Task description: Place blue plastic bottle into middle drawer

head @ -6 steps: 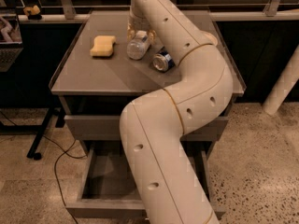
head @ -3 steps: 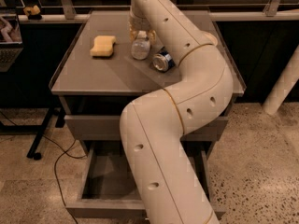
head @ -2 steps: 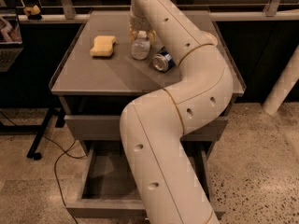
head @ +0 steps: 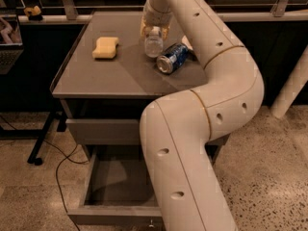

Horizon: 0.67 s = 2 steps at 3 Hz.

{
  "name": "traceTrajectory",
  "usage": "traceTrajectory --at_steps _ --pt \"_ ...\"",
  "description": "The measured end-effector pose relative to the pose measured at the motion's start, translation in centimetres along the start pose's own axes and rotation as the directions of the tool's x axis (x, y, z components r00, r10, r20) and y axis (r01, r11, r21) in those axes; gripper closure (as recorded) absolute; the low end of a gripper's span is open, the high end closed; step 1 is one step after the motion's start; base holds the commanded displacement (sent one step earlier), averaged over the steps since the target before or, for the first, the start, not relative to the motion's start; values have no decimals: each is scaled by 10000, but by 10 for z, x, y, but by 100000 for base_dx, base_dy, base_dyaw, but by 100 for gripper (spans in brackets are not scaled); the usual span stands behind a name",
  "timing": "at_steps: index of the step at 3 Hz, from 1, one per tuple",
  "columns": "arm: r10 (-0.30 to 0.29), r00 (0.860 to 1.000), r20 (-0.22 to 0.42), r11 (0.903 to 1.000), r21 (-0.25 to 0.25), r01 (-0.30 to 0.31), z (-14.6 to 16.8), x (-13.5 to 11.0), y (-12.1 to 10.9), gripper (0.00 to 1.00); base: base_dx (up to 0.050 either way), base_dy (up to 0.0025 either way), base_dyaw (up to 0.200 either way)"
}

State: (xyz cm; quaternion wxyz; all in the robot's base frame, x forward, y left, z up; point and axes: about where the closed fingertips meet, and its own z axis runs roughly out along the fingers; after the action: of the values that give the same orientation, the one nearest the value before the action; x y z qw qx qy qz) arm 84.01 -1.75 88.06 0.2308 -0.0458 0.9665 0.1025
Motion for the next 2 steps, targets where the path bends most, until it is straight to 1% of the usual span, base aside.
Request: traceTrajectory --at_steps 1,2 --pt "-969 9952 123 9868 -1291 976 -29 10 -11 100 0 0 0" --pt "-1538 9879 200 9516 -2662 1536 -53 33 -22 100 0 0 0"
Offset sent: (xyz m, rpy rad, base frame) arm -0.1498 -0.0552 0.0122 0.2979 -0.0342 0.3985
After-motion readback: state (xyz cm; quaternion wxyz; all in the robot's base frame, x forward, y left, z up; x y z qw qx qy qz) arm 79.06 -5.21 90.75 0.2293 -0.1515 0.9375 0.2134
